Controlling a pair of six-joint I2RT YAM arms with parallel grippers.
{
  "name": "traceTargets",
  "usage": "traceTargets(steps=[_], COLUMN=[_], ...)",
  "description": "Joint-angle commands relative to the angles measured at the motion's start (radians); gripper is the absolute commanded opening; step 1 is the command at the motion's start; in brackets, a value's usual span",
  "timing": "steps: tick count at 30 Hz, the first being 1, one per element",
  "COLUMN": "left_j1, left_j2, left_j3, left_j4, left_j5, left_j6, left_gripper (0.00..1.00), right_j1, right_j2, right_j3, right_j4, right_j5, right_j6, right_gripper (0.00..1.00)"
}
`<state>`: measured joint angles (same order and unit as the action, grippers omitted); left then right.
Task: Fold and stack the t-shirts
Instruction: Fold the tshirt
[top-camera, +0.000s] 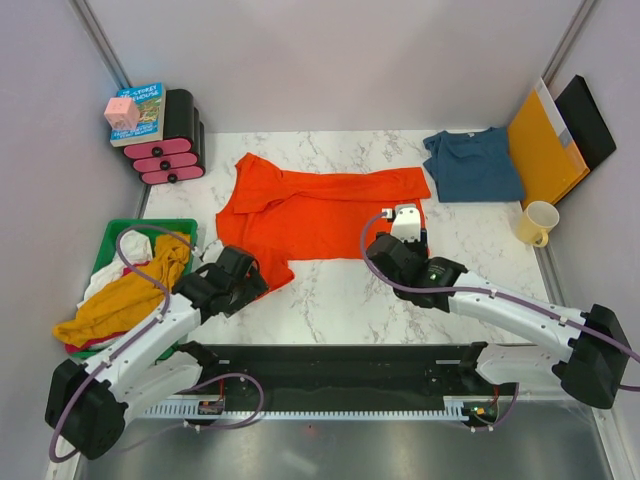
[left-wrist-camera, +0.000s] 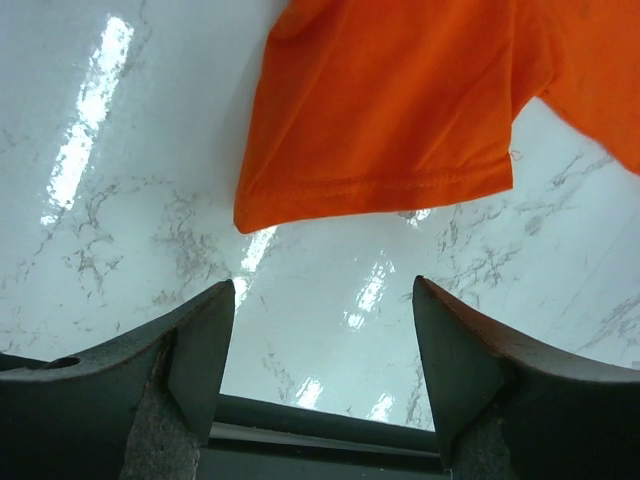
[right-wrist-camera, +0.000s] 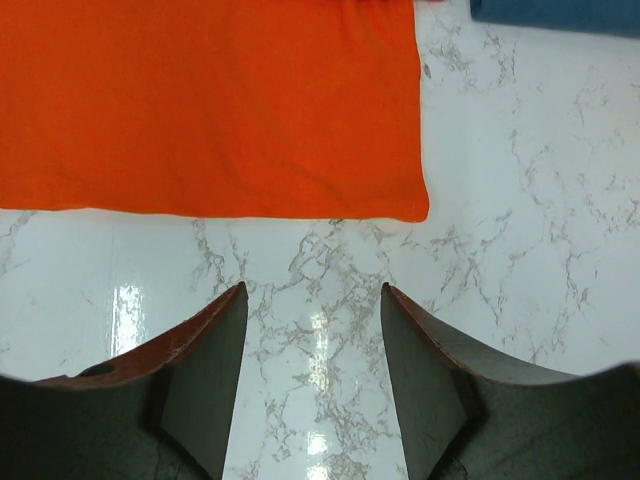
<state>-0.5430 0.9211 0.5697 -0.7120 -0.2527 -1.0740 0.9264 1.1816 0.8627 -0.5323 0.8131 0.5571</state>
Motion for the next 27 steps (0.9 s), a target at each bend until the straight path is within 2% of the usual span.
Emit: traceTargets(steps=[1, 4, 6, 8, 9, 11, 16, 21, 27], left_j1=[0.000, 0.003, 0.006, 0.012, 0.012, 0.014, 0.061, 0.156, 0.169], left_j2=[0.016, 0.076, 0.155, 0.217, 0.240, 0.298, 0.324, 0.343, 0.374], left_j3=[0.044, 0.059, 0.074, 0.102, 0.111, 0.137, 0.136, 0.111, 0.093], left_j4=[-0.018, -0.032, -0.035, -0.035, -0.030, -0.029, 0.026, 0.075, 0.108], left_j5=[-0.121, -0.155, -0.168, -0.171, -0.174, -0.184, -0.183, -0.108, -0.042], left_j6=[-0.060, -0.055, -0.032, -0.014, 0.006, 0.020, 0.065, 0.118, 0.112], left_gripper=[0.78, 0.73, 0.61, 0.57, 0.52, 0.50, 0.50, 0.47, 0.44], right_j1=[-0.001, -0.001, -0.001, 0.000, -0.001, -0.001, -0.001, -0.001, -0.001], right_j2=[-0.031, -0.027, -0.027, -0.030, -0.034, -0.039, -0.054, -0.057, -0.039], right_j3=[-0.022, -0.028, -0.031, -0.031, -0.033, -0.036, -0.050, -0.059, -0.057], right_j4=[0.025, 0.025, 0.025, 0.025, 0.023, 0.025, 0.023, 0.025, 0.032], right_j5=[-0.008, -0.020, -0.023, -0.019, -0.017, -0.014, -0.009, 0.001, 0.011], right_j6=[0.024, 0.035, 0.035, 0.030, 0.029, 0.023, 0.017, 0.010, -0.002], right_gripper=[0.63, 0.63, 0.63, 0.63, 0.63, 0.63, 0.63, 0.63, 0.63])
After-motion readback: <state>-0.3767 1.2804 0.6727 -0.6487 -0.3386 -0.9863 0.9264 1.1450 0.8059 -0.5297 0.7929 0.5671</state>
